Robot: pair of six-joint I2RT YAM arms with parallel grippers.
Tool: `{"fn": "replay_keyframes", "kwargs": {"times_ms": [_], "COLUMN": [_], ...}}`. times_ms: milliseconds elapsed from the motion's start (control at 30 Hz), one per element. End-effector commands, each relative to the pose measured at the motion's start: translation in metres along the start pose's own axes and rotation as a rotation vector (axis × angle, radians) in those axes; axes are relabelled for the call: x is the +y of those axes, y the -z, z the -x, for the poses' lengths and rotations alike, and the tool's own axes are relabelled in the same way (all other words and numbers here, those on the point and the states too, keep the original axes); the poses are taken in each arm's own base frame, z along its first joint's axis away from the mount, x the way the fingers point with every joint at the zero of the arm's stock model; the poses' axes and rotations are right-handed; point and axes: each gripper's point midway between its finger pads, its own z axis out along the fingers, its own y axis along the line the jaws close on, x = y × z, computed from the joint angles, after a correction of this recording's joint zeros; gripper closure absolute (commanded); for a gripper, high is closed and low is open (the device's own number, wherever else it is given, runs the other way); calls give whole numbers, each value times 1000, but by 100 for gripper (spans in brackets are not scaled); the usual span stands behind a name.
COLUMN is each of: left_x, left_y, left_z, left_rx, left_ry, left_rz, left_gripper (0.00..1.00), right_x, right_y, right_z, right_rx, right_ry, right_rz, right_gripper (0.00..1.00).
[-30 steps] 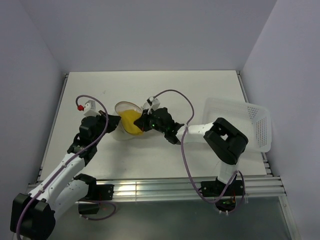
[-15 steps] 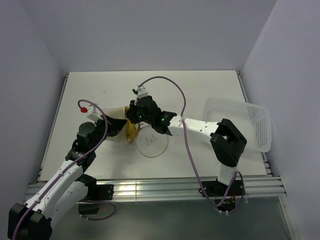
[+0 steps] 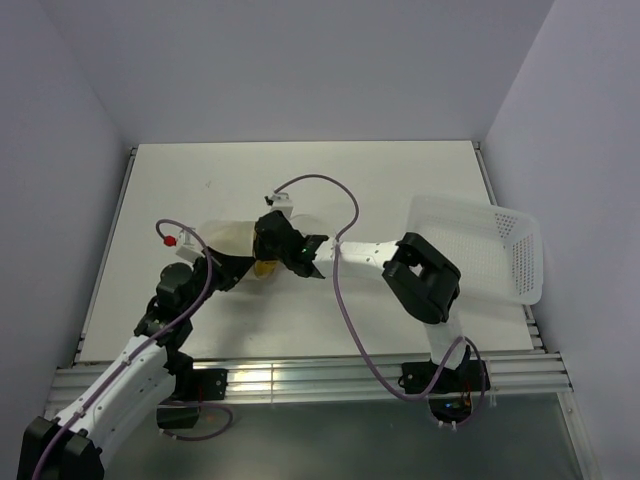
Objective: Place the bra in the laundry bag and zip it closed
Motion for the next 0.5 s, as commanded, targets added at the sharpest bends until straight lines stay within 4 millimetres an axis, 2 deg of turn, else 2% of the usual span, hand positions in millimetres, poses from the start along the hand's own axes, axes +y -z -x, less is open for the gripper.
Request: {"fn": "replay_keyframes", "kwargs": {"times_ms": [0, 33, 67, 133, 167, 333, 467], "left_x": [-47, -42, -41, -40, -41, -45, -45], "left_y": [10, 10, 10, 12, 12, 13, 13], "left_z": [19, 20, 21, 23, 24, 31, 33], "left_rx": [-73, -90, -97, -113, -118, -135, -145], "left_ry": [54, 66, 75, 83, 88, 88, 81], "left_rz": [-189, -175, -169, -171, -171, -165, -158], "left_gripper": [100, 100, 100, 100, 100, 100, 100], "right_x": [6, 8, 10, 8, 12, 5, -7], "right_y": [4, 7, 13, 21, 31, 58, 80], "right_z": [16, 15, 22, 26, 34, 51, 59], "right_rx": [-66, -58, -65, -54, -62, -14, -9], "right_ry": [-43, -30, -28, 5, 12, 75, 86], "right_rz": [3, 13, 21, 12, 29, 43, 67], "right_gripper": [84, 77, 59, 45, 35, 17, 13]}}
